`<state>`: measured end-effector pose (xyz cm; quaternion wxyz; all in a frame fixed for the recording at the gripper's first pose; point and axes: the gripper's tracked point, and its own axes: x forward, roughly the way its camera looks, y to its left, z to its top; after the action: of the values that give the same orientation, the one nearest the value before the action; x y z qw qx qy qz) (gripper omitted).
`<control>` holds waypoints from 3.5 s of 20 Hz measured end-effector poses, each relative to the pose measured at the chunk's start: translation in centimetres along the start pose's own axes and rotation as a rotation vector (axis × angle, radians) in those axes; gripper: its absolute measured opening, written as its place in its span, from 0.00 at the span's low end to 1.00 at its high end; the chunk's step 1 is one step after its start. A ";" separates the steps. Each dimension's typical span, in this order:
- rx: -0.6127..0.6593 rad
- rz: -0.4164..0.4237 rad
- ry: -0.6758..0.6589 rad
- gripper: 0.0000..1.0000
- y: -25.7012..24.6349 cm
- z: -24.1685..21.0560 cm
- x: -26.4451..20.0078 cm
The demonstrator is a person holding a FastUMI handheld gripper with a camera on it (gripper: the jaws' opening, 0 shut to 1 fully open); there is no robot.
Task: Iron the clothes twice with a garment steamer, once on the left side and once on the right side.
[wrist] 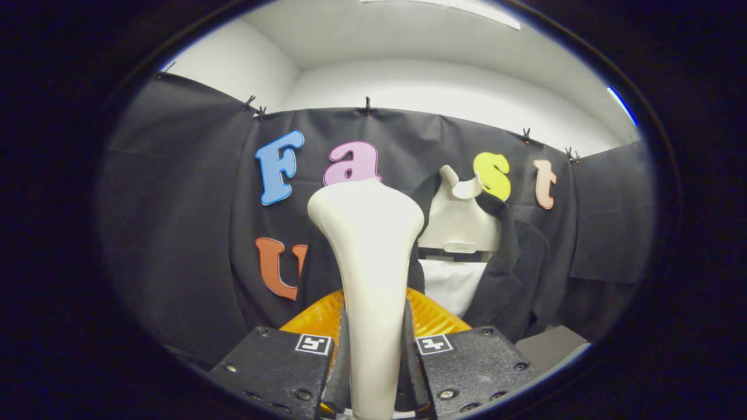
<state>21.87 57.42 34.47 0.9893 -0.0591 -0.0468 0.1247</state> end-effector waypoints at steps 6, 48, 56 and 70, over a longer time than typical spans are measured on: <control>-0.004 -0.036 0.058 0.40 -0.1 -1.7 2.2; -0.027 -0.036 0.350 0.40 -1.8 -27.1 -2.1; -0.065 -0.023 0.430 0.40 -1.8 -33.7 -3.5; -0.090 0.005 0.596 0.40 -1.4 -44.7 -5.5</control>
<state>21.72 50.02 -10.01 0.9556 -0.1372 0.2402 0.1019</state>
